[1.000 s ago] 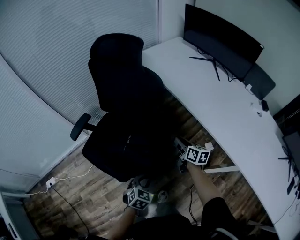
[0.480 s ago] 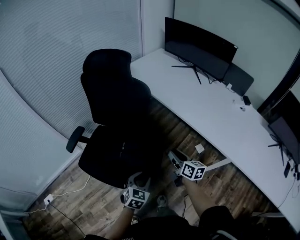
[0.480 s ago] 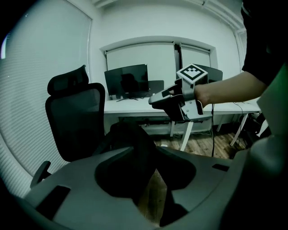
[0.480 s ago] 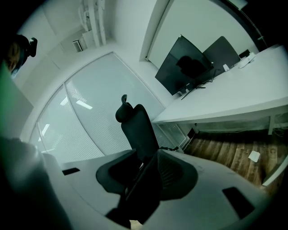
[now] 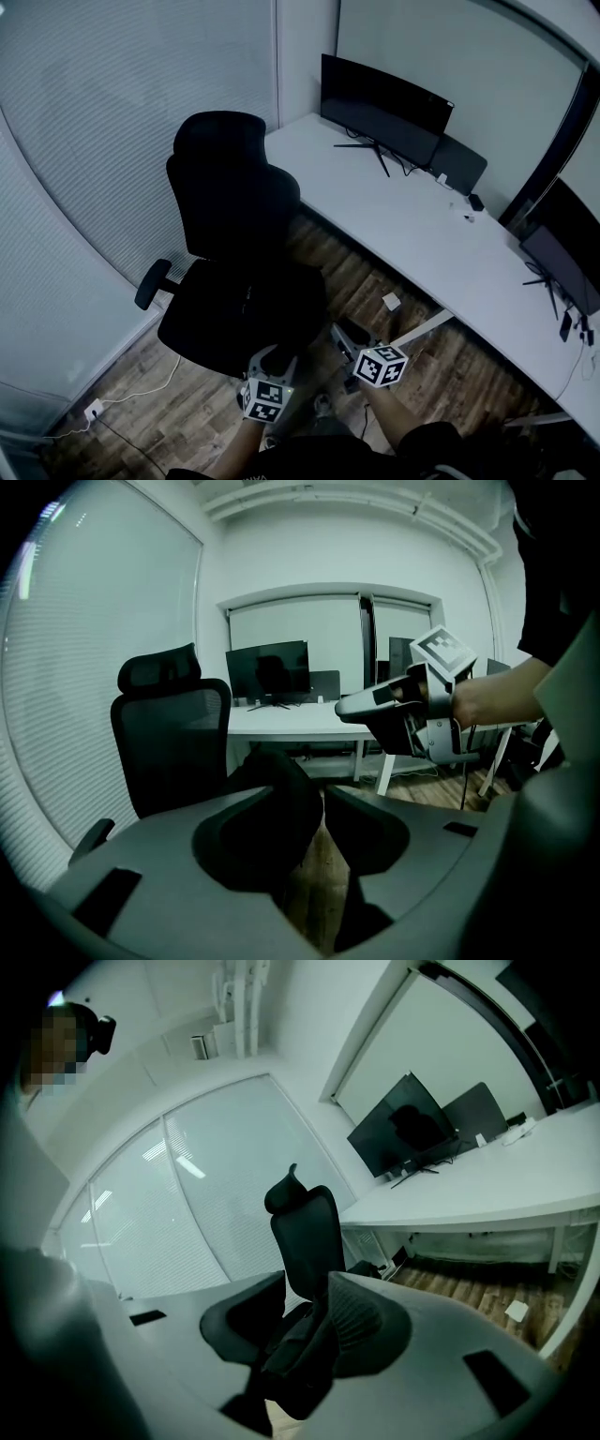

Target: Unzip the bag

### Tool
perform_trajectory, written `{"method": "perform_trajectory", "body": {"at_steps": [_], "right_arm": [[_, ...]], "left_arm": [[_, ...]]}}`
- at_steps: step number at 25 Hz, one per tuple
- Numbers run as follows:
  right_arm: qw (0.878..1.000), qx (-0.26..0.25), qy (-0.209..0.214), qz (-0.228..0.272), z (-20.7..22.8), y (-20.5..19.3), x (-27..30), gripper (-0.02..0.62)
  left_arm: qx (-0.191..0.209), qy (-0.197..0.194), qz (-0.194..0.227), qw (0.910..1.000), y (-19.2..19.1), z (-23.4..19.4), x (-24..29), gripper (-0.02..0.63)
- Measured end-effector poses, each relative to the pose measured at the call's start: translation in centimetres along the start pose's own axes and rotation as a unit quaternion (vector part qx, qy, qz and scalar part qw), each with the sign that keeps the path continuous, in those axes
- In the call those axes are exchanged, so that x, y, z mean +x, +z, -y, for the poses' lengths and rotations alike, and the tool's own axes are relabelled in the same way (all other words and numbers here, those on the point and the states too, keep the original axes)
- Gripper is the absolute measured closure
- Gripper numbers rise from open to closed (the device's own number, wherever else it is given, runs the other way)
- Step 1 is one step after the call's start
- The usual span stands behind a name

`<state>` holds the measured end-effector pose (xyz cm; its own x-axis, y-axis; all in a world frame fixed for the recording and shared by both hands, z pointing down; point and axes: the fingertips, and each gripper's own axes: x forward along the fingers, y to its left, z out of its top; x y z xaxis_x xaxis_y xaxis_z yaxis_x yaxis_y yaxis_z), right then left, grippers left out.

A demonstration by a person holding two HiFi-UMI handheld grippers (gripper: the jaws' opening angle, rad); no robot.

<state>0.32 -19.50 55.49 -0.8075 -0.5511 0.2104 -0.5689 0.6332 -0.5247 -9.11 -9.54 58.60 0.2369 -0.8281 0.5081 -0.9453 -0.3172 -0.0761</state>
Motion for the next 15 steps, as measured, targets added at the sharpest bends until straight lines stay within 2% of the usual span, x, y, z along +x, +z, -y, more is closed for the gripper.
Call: {"method": "perform_trajectory", "body": {"at_steps": [9,15], "right_arm": [[0.997,-0.075,-0.021,0.018,-7.2,-2.1,-3.8,0.474],[0.995,-0.090,-0.036,0.037,-10.7,-3.6,-6.5,0.510]], "left_arm": [[-0.010,-0.006,0.047,0.9988,0.1,-0.7,-6.1,0.446],[-0.005,-0.011,0.074,0.9972,0.1,-0.5,-9.9,0.504]]}}
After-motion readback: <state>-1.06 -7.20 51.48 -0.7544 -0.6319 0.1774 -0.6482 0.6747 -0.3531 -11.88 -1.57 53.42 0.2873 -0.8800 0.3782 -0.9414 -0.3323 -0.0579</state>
